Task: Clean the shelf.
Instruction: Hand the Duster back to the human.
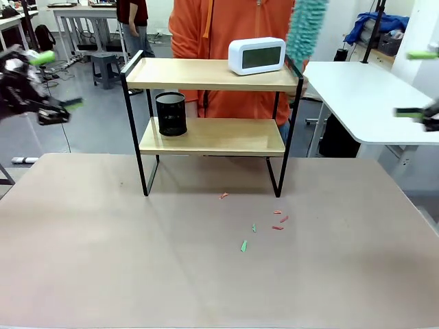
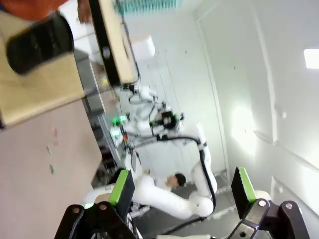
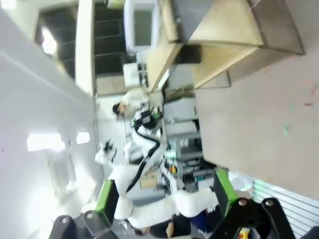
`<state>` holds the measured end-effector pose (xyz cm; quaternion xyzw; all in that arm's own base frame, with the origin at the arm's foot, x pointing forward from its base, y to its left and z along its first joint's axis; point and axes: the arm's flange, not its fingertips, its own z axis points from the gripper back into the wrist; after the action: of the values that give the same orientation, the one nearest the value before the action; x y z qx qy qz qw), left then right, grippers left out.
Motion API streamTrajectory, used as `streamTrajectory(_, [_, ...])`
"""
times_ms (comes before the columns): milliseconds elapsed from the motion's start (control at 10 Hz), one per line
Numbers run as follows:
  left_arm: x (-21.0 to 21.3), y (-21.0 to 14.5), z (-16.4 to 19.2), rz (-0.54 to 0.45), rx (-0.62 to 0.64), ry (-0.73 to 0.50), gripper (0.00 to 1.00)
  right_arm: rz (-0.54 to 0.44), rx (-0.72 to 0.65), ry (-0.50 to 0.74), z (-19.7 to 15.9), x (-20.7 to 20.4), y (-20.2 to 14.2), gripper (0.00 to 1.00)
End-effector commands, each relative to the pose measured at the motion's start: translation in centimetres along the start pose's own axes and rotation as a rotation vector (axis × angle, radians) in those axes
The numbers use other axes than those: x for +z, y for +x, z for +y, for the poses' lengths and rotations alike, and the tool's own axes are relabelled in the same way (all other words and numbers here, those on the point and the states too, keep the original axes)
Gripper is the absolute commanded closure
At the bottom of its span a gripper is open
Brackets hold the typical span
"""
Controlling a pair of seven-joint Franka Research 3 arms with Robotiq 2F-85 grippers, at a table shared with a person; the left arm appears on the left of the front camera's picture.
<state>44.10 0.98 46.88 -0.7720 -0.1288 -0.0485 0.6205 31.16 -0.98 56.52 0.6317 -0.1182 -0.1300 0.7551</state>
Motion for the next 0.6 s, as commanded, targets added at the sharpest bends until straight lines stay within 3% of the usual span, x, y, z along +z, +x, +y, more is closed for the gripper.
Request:
streamTrajectory(0, [-3.4,-1.8,0.1,0.107,0.008,0.047,0.00,0.161,0.030,0.140,-0.3,-7.1,0.5,0.00])
streamTrajectory(200, [-3.1,-1.5,0.1,0.153,0.015,0.058,0.00,0.265,0.009,0.157,-1.7,-12.0,-0.4,0.00])
streamTrajectory(300, [-5.0,-2.0,0.9,0.127,0.024,0.028,0.00,0.169,0.031,0.113,0.5,-8.4,-1.5,0.00])
streamTrajectory(500, [-5.0,-2.0,0.9,0.127,0.024,0.028,0.00,0.169,0.031,0.113,0.5,-8.4,-1.5,0.00])
